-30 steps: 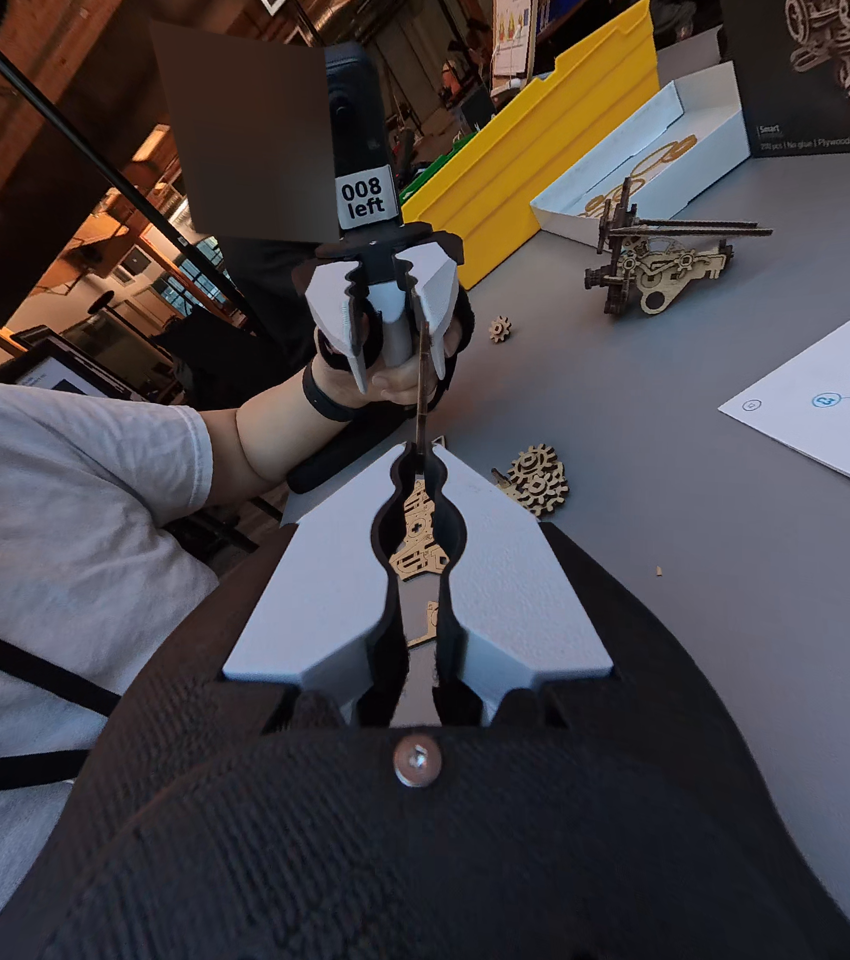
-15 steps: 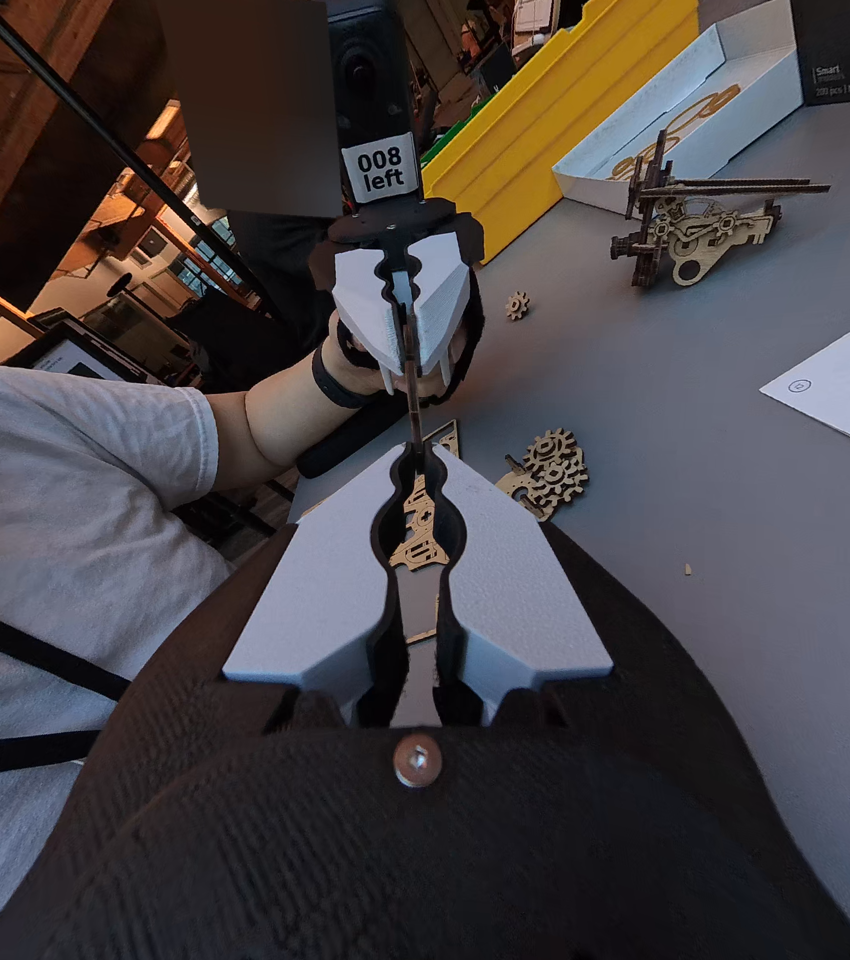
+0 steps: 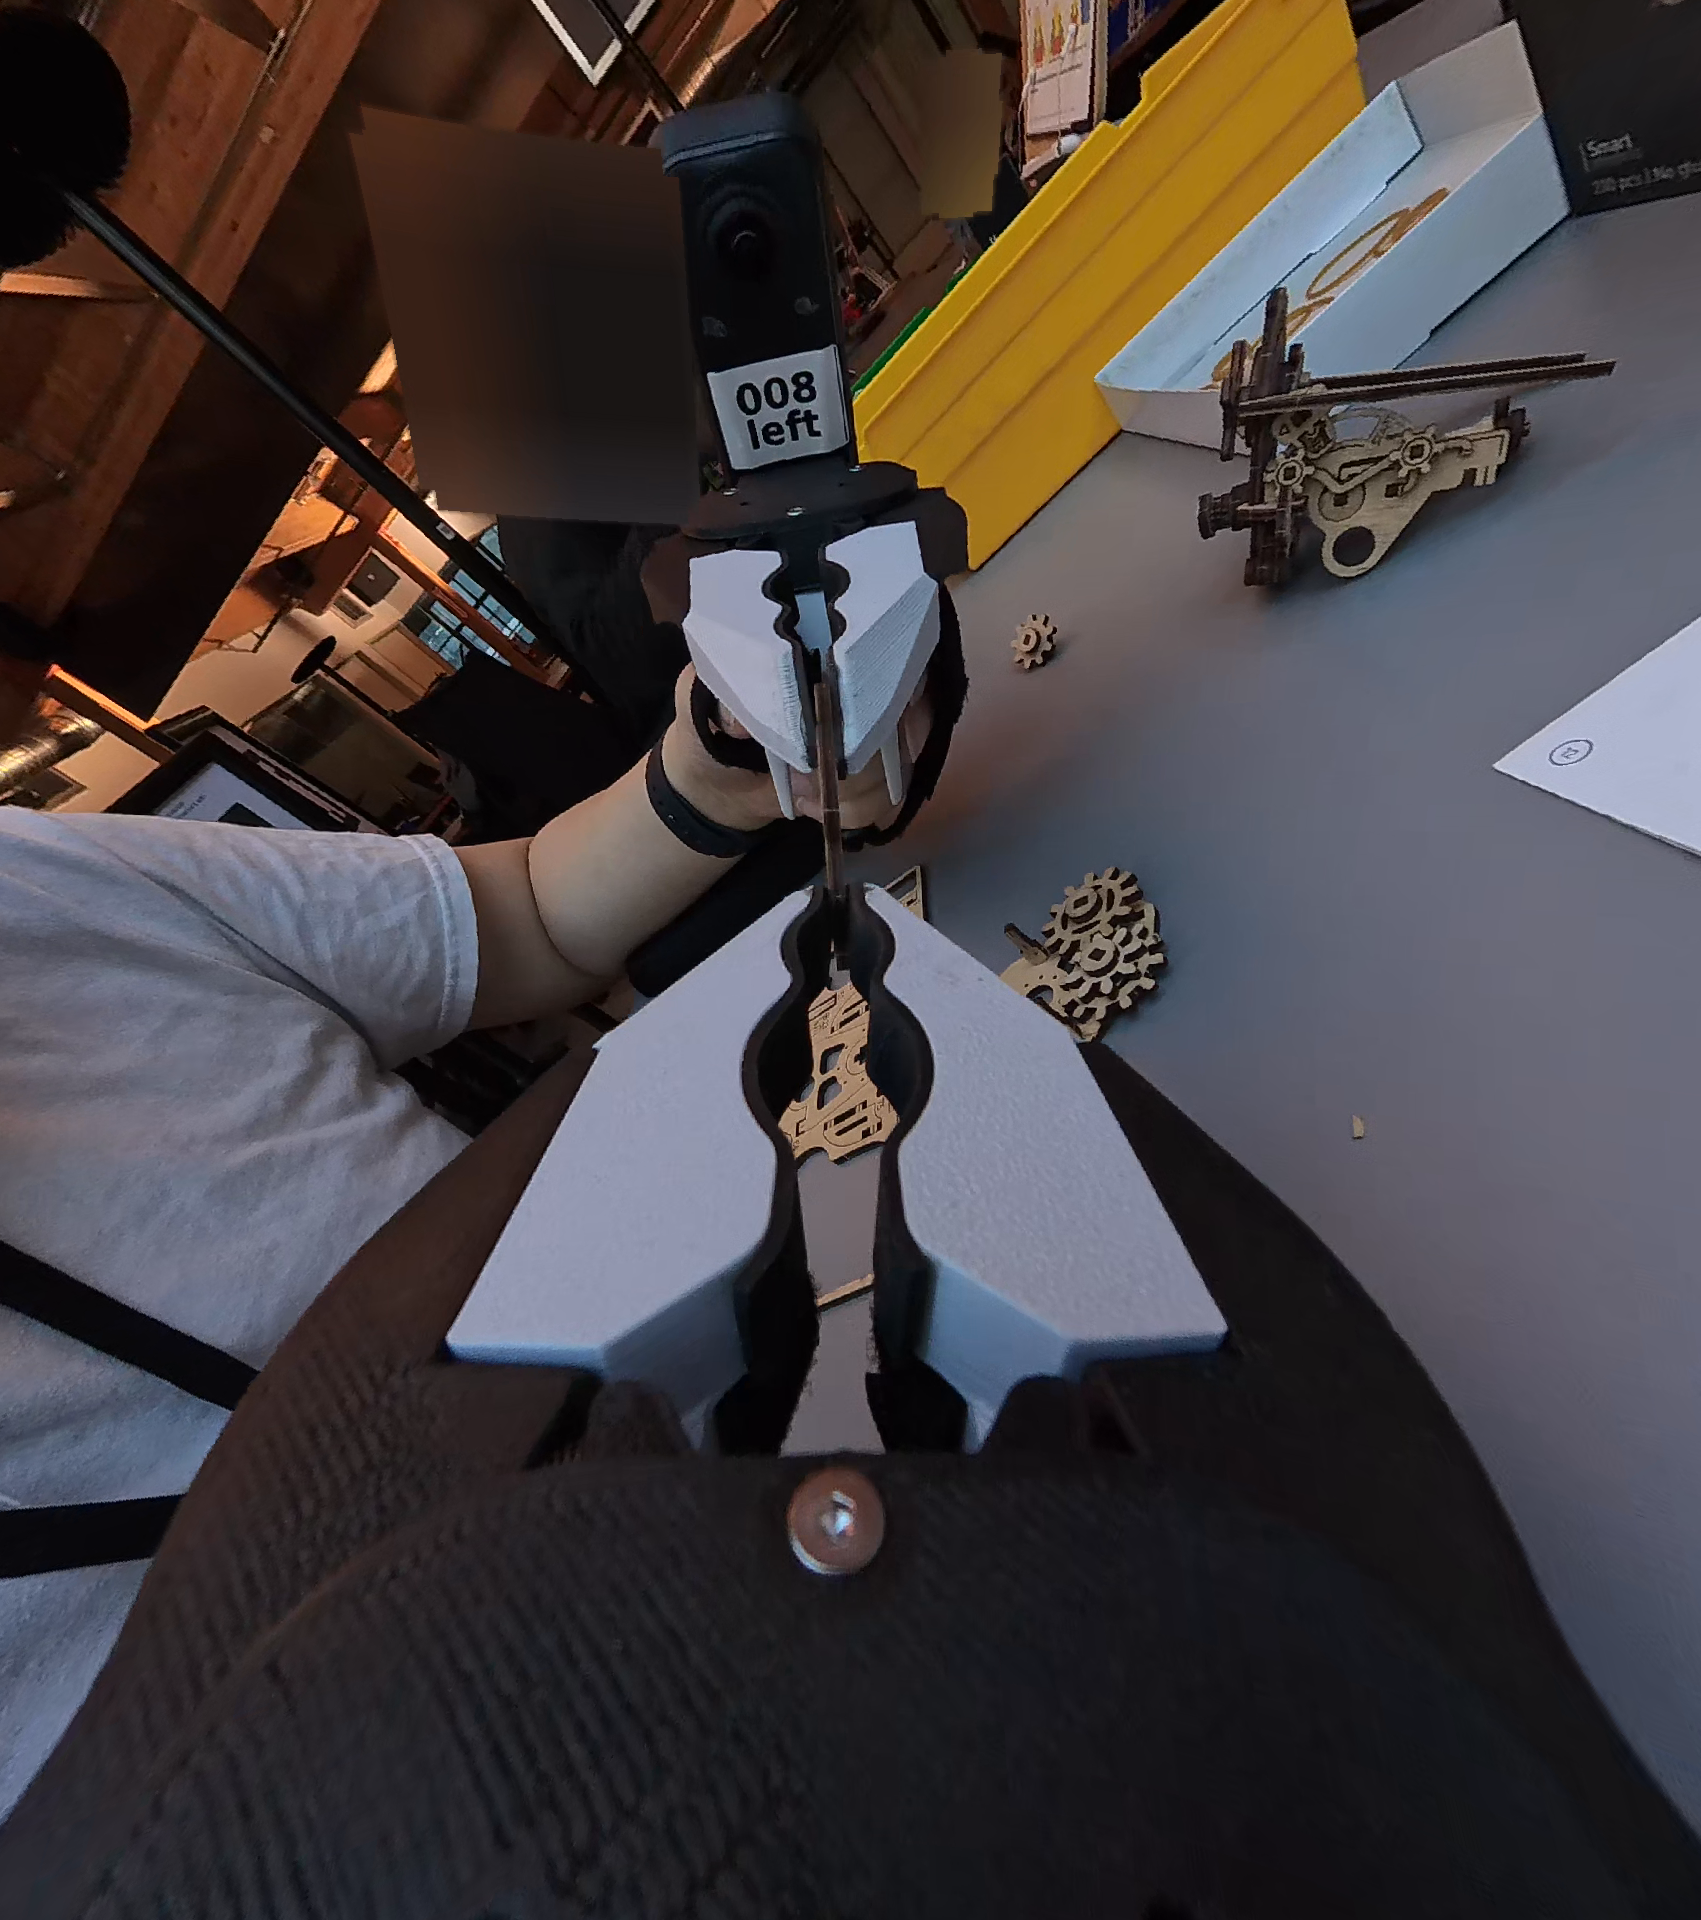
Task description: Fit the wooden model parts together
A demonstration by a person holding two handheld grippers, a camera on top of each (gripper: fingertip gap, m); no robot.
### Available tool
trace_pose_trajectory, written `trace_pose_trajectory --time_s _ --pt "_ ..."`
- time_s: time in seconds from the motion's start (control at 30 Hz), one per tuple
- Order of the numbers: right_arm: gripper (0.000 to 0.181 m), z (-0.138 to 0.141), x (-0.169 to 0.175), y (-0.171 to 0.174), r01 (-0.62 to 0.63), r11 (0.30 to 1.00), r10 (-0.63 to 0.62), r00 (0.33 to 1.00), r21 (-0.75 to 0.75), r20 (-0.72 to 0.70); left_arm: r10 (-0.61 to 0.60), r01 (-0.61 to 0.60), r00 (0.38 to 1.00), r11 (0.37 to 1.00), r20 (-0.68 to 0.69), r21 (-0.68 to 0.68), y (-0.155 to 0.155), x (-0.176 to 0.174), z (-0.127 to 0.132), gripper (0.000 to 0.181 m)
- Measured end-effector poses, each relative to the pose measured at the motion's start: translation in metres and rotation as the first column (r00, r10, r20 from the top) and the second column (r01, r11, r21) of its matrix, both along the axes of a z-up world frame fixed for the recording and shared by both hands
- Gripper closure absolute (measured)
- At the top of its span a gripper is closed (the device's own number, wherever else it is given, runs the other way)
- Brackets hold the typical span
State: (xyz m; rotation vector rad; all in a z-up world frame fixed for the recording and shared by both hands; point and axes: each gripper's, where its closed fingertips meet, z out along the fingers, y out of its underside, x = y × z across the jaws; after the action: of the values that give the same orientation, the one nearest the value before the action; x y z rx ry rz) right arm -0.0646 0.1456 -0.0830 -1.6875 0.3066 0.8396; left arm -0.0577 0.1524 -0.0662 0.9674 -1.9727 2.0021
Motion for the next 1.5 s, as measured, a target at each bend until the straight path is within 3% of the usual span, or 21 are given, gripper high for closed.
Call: trace_pose_trajectory --time_s 0.8,1.3,1.5 --pt "0.181 0.001 0.010 -0.003 0.038 0.999 -0.038 0.999 0.014 -0.016 -0.014 0.015 0.999 1.000 -0.046 0.023 0.001 -0.001 -0.009 0.181" --pt "0.180 0.001 0.013 -0.005 0.034 0.999 -0.033 0.999 0.020 -0.032 -0.065 0.071 0.987 0.997 -0.146 0.035 -0.005 -0.008 -0.021 0.181" --pt "0.174 0.013 0.027 -0.008 0.129 0.986 -0.137 0.988 0.105 0.073 0.007 -0.022 0.977 0.997 -0.213 -0.069 0.001 0.002 -0.011 0.181"
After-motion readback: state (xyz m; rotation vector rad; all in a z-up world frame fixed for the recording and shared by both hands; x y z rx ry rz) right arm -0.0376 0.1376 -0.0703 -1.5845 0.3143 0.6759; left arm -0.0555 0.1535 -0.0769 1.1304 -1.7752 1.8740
